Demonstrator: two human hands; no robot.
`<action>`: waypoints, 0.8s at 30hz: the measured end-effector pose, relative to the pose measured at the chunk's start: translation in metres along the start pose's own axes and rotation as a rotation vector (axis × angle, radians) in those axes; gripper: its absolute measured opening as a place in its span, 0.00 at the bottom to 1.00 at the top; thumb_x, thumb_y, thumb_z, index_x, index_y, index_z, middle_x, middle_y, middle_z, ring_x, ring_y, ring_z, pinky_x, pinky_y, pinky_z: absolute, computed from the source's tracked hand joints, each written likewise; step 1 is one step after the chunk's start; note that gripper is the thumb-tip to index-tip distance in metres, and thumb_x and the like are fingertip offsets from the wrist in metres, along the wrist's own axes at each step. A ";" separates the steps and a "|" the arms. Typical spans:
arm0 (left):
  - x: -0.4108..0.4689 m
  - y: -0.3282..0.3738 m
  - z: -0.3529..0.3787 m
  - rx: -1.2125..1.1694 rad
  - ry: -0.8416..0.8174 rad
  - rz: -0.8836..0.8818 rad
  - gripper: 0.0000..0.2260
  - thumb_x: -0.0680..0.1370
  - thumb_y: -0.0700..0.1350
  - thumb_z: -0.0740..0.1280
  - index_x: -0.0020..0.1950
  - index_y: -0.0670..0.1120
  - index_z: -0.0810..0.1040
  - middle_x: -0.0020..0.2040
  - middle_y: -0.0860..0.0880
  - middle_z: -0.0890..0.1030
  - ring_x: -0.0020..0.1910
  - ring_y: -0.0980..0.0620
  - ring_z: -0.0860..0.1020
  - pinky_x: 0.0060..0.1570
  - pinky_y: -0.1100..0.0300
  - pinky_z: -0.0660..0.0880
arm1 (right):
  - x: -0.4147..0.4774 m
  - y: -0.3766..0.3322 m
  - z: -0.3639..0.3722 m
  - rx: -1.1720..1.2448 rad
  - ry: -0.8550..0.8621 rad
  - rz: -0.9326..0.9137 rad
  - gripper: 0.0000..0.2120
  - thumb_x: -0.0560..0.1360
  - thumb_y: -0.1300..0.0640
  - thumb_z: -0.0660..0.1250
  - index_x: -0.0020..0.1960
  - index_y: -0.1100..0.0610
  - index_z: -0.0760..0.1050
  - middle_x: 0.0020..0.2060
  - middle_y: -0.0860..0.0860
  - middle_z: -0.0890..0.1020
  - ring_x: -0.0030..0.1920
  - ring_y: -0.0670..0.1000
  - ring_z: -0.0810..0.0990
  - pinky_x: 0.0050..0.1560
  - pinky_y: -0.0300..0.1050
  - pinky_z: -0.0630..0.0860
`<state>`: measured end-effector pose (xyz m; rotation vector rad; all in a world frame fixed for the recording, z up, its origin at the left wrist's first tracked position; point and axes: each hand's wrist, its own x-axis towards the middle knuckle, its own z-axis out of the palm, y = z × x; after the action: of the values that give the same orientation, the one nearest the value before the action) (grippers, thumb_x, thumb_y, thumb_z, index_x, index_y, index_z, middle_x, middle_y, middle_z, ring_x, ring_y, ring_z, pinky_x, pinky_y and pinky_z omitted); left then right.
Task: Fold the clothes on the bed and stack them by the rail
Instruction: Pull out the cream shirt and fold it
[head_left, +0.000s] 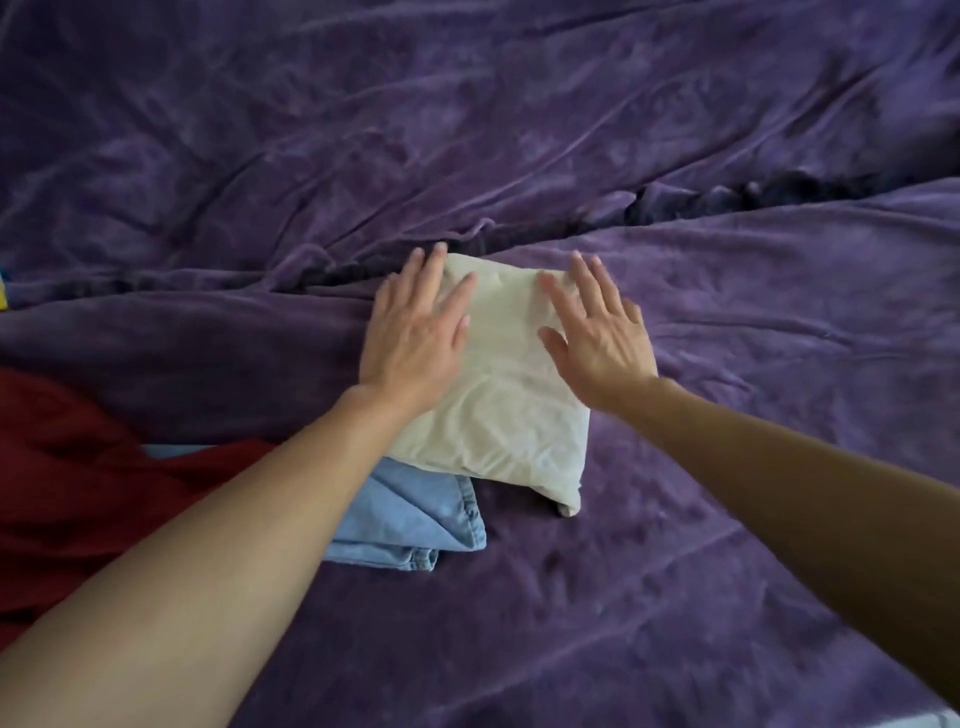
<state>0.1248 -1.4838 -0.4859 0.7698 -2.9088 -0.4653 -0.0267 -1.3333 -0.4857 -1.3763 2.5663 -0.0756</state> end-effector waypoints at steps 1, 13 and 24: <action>0.010 0.002 0.010 0.043 -0.074 0.030 0.22 0.81 0.49 0.56 0.75 0.51 0.61 0.78 0.42 0.53 0.76 0.41 0.52 0.72 0.42 0.54 | 0.010 0.005 0.005 -0.022 -0.056 -0.028 0.27 0.80 0.45 0.54 0.77 0.49 0.52 0.78 0.55 0.50 0.77 0.56 0.46 0.69 0.59 0.59; 0.072 -0.011 0.002 -0.107 -0.481 -0.201 0.30 0.68 0.59 0.73 0.66 0.47 0.74 0.63 0.44 0.77 0.62 0.42 0.74 0.60 0.49 0.72 | 0.036 0.035 0.001 0.191 -0.271 0.194 0.24 0.63 0.38 0.73 0.53 0.50 0.75 0.53 0.51 0.79 0.55 0.57 0.77 0.48 0.48 0.72; 0.006 0.184 -0.078 -0.035 -0.434 -0.003 0.06 0.70 0.48 0.70 0.45 0.53 0.76 0.46 0.50 0.81 0.49 0.45 0.78 0.42 0.53 0.74 | -0.159 0.125 -0.090 0.310 -0.062 0.053 0.13 0.74 0.43 0.66 0.49 0.53 0.75 0.50 0.49 0.80 0.54 0.56 0.78 0.41 0.46 0.64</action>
<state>0.0471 -1.3554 -0.3537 0.7478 -3.2793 -0.7687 -0.0638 -1.1373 -0.3893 -1.1760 2.4128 -0.3971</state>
